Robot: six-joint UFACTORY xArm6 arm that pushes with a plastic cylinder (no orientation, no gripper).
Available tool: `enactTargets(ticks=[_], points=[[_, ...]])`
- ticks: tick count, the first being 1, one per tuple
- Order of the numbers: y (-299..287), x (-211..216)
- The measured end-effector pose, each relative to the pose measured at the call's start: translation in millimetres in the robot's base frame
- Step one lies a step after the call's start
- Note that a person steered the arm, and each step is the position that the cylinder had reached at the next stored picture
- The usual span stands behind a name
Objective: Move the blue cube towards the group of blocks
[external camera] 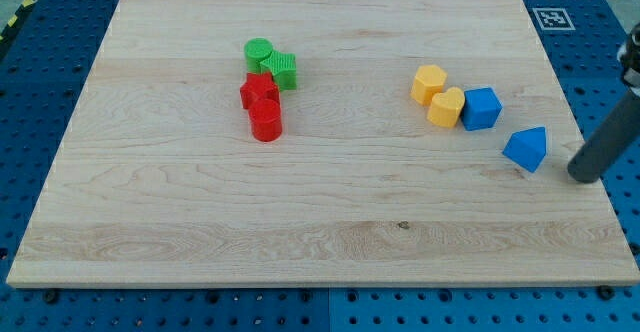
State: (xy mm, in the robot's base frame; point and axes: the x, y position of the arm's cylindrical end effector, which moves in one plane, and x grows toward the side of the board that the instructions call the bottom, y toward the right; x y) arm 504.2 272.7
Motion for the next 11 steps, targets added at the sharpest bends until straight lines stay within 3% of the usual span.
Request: enactTargets(ticks=[2,7,9,11], points=[[-69,-21],[-124,-20],[-122,-43],[-154,26]])
